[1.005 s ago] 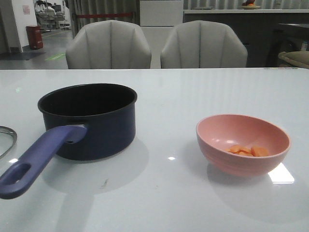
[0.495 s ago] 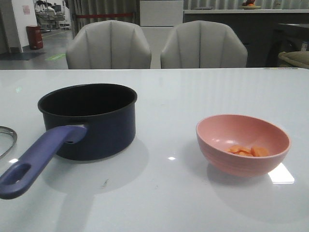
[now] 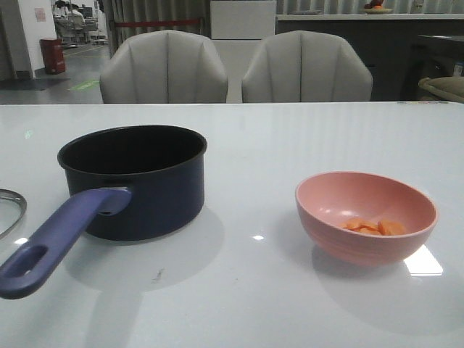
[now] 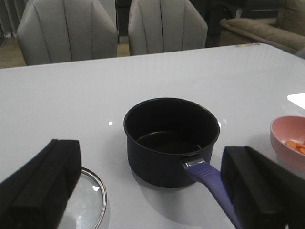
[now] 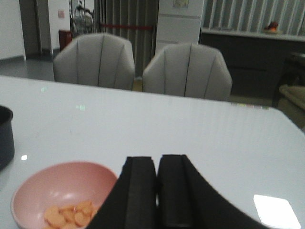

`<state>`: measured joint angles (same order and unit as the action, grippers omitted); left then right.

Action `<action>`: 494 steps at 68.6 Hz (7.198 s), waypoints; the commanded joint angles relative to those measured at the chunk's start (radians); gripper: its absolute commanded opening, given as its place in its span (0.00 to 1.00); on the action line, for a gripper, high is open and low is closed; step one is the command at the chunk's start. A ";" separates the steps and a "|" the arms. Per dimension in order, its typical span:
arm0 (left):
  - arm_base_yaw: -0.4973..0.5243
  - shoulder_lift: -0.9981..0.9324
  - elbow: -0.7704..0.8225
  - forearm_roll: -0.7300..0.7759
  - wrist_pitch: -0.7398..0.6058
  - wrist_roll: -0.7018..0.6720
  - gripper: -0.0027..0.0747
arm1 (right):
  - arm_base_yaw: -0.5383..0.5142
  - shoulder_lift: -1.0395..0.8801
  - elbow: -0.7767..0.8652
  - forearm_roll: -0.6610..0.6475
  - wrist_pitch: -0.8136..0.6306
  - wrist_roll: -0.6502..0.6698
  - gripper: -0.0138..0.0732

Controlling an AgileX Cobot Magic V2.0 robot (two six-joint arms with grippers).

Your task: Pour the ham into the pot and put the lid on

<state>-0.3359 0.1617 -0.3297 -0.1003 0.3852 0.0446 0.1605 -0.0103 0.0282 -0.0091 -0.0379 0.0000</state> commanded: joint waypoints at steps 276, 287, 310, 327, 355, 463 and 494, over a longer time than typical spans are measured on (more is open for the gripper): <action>-0.008 -0.065 0.014 -0.007 -0.085 -0.001 0.86 | 0.612 2.024 -1.270 0.232 -1.246 -1.322 0.31; -0.008 -0.065 0.014 -0.007 -0.085 -0.001 0.86 | 0.612 2.020 -1.272 0.274 -1.243 -1.062 0.31; -0.008 -0.065 0.014 -0.007 -0.085 -0.001 0.86 | 0.611 1.885 -1.273 0.440 -0.784 -0.307 0.31; -0.008 -0.065 0.014 -0.007 -0.085 -0.001 0.86 | 0.577 1.752 -1.273 0.577 -0.398 -0.363 0.31; -0.008 -0.065 0.014 -0.007 -0.085 -0.001 0.86 | 0.276 1.596 -1.273 0.562 0.241 -0.385 0.31; -0.008 -0.065 0.014 -0.007 -0.085 -0.001 0.86 | 0.017 1.501 -1.091 0.426 0.553 -0.373 0.70; -0.008 -0.065 0.014 -0.007 -0.103 -0.001 0.86 | 0.114 0.911 -0.738 0.435 0.238 -0.373 0.70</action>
<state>-0.3359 0.0849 -0.2886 -0.1003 0.3688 0.0486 0.2521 1.0423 -0.7461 0.4173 0.3061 -0.3590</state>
